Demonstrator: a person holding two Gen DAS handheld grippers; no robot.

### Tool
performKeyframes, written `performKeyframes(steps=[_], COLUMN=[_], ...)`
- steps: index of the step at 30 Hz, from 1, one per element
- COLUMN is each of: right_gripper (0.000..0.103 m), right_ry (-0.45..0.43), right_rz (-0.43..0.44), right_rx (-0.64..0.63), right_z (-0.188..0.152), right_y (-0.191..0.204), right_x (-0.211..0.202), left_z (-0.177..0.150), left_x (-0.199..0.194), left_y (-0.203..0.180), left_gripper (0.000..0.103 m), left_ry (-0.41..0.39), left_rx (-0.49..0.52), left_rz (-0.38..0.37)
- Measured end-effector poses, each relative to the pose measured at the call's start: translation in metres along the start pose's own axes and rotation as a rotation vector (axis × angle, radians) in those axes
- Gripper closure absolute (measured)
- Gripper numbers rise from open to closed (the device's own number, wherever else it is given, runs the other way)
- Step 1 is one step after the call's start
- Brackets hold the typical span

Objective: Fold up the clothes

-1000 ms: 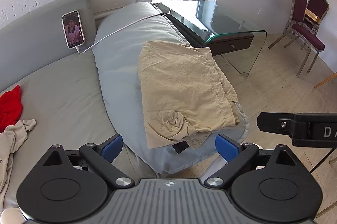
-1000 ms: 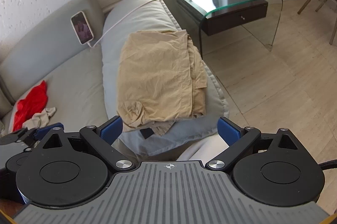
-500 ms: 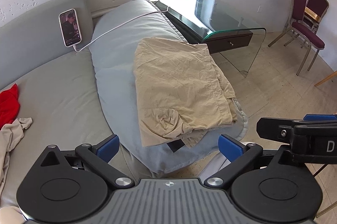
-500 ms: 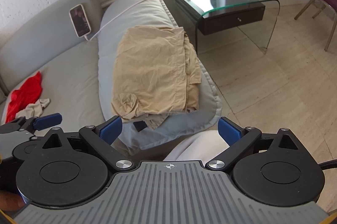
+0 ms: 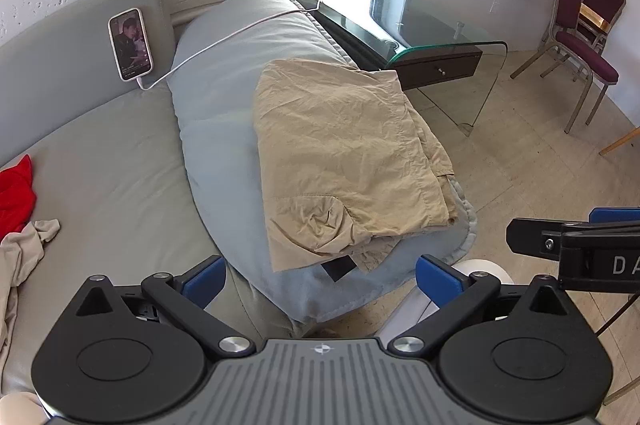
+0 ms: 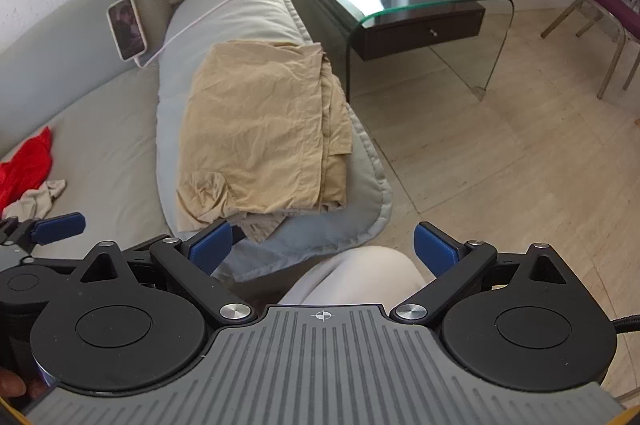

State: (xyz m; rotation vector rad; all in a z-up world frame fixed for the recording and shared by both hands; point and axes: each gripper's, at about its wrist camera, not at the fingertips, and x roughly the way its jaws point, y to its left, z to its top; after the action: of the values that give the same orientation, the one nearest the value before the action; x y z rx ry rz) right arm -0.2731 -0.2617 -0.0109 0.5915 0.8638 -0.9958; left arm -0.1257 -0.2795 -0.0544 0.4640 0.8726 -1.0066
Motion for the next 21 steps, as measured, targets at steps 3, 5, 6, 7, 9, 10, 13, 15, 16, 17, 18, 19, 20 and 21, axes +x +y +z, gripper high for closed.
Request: performKeyframes(steps=[3,5,6,7,9,10,13,15,16,17,18,19,20,21], right_gripper=[0.005,0.005,0.005,0.005,0.005,0.005,0.005,0.005,0.005,0.005,0.005,0.005,0.005,0.005], right_ry=[0.007,0.009,0.010,0.010,0.010,0.009,0.004,0.000,-0.002,-0.003,-0.003,-0.002,0.000,0.002], right_rz=[-0.008,-0.011,-0.010,-0.010,-0.013,-0.014,-0.015,-0.018,-0.018,-0.017,-0.015,-0.013,-0.009,-0.005], right_rx=[-0.003,-0.001,0.000,-0.002,-0.007,-0.009,-0.018,-0.023,-0.026,-0.028,-0.028,-0.028,-0.027,-0.027], right_z=[0.0005,0.0002,0.0005,0.0009,0.0016,0.0022,0.0048,0.0063,0.0071,0.0078,0.0085,0.0087,0.0084,0.0080], right_y=[-0.0010,-0.0014,-0.0015,-0.0015,-0.0013,-0.0012,-0.0013,-0.0009,-0.0005,-0.0005,-0.0005,-0.0004,0.0000,0.0003], right_x=[0.0025,0.0037,0.0040,0.0040,0.0036,0.0032,0.0010,-0.0009,-0.0016,-0.0018,-0.0016,-0.0013,-0.0007,-0.0001], left_z=[0.0006,0.0012,0.0016,0.0022,0.0037,0.0045,0.0066,0.0074,0.0074,0.0073,0.0072,0.0069,0.0067,0.0064], left_x=[0.0014,0.0017,0.0018,0.0017,0.0009,0.0000,-0.0026,-0.0034,-0.0035,-0.0039,-0.0041,-0.0042,-0.0043,-0.0045], left_y=[0.0019,0.0022,0.0022,0.0021,0.0017,0.0012,-0.0005,-0.0015,-0.0018,-0.0017,-0.0020,-0.0025,-0.0030,-0.0033], left_gripper=[0.001,0.001,0.001,0.001,0.001,0.001,0.001,0.001,0.001,0.001,0.001,0.001,0.001,0.001], left_ry=[0.011,0.018,0.022,0.025,0.030,0.029,0.016,0.010,0.008,0.007,0.005,0.004,0.003,0.001], left_rx=[-0.007,-0.008,-0.008,-0.008,-0.008,-0.006,0.002,0.007,0.007,0.008,0.010,0.013,0.016,0.019], left_rz=[-0.004,-0.004,-0.003,-0.003,-0.005,-0.004,0.002,0.001,-0.002,-0.005,-0.008,-0.011,-0.014,-0.015])
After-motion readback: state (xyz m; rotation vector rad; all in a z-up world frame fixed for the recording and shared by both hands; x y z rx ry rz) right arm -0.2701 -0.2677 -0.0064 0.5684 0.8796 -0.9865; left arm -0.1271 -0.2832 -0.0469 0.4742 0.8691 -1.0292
